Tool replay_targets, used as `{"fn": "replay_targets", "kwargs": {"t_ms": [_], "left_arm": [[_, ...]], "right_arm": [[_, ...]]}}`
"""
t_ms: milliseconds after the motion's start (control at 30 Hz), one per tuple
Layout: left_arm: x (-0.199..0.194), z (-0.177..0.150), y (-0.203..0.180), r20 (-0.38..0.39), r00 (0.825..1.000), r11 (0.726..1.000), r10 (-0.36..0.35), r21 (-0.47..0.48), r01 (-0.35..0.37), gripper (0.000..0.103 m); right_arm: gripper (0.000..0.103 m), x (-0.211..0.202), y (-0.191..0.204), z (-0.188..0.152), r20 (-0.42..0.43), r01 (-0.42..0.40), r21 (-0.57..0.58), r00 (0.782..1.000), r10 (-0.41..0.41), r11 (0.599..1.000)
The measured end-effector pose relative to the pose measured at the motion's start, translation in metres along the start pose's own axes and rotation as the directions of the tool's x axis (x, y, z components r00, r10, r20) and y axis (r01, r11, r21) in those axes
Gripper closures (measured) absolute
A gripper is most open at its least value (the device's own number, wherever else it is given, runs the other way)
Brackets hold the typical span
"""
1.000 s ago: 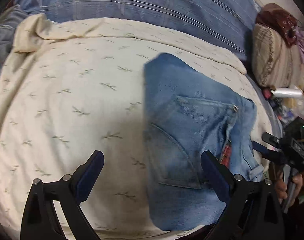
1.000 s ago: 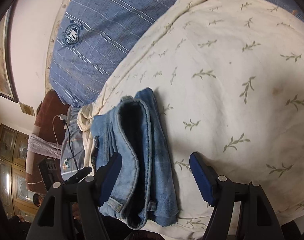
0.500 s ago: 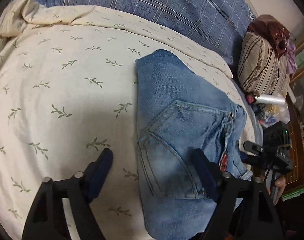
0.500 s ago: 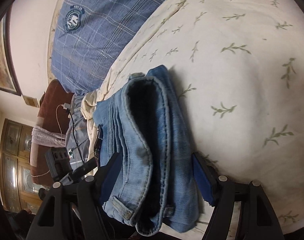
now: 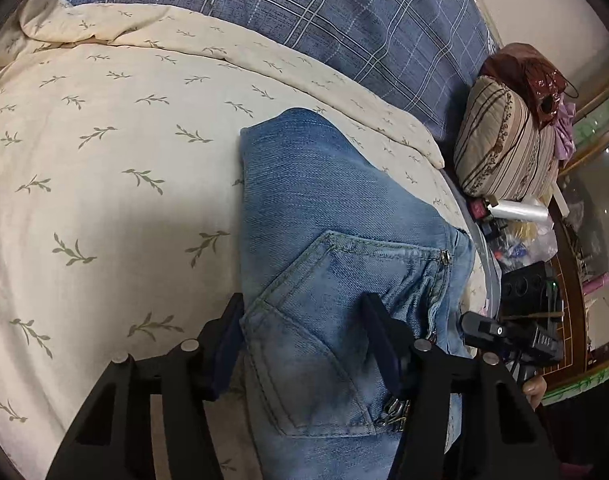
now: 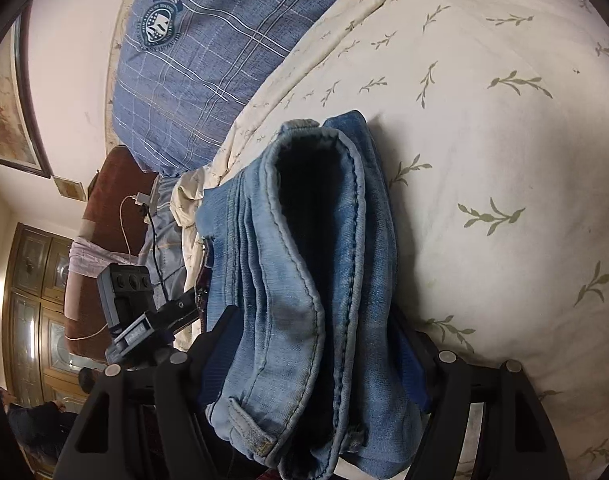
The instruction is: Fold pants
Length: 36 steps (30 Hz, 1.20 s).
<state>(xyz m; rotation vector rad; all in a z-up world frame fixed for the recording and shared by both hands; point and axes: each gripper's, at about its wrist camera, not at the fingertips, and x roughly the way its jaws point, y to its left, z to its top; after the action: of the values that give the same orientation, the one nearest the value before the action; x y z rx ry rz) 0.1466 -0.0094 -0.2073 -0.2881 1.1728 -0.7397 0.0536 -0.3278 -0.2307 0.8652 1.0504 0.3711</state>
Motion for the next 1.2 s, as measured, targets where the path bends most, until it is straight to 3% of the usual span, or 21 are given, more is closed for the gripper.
{"fn": "replay_targets", "kwargs": {"t_ms": [67,167,300,433,733,1033,1200], "left_arm": [[0.0,-0.001,-0.002,0.008,1.0,1.0,0.005,0.014,-0.005,0.049],[0.0,0.0,-0.007,0.015,1.0,0.999,0.015,0.029,-0.015,0.056],[-0.005,0.001,-0.014,0.022,1.0,0.998,0.022,0.058,-0.023,0.065],[-0.014,0.003,-0.019,0.027,0.999,0.998,0.019,0.059,-0.021,0.07],[-0.059,0.024,-0.042,0.092,0.995,0.992,0.045,0.115,-0.056,0.072],[-0.1,0.071,-0.041,0.173,0.977,0.982,0.126,0.12,-0.148,0.072],[-0.097,0.095,-0.032,0.187,0.964,0.97,0.189,0.118,-0.213,0.072]], "right_arm": [[0.031,0.0,0.005,-0.001,0.002,0.02,-0.026,1.0,-0.02,0.999],[0.054,0.003,0.007,-0.002,-0.014,0.026,-0.033,1.0,-0.027,0.999],[0.063,0.003,0.022,-0.006,0.018,0.044,-0.1,0.999,-0.042,0.994],[0.064,0.002,0.034,-0.008,0.044,0.052,-0.133,0.998,-0.047,0.99],[0.065,-0.003,0.054,0.002,0.064,-0.066,-0.105,0.995,0.073,0.992],[0.065,0.005,0.103,0.055,0.096,-0.149,-0.139,0.982,0.164,0.979],[0.065,0.028,0.113,0.075,0.103,-0.187,-0.131,0.974,0.201,0.974]]}}
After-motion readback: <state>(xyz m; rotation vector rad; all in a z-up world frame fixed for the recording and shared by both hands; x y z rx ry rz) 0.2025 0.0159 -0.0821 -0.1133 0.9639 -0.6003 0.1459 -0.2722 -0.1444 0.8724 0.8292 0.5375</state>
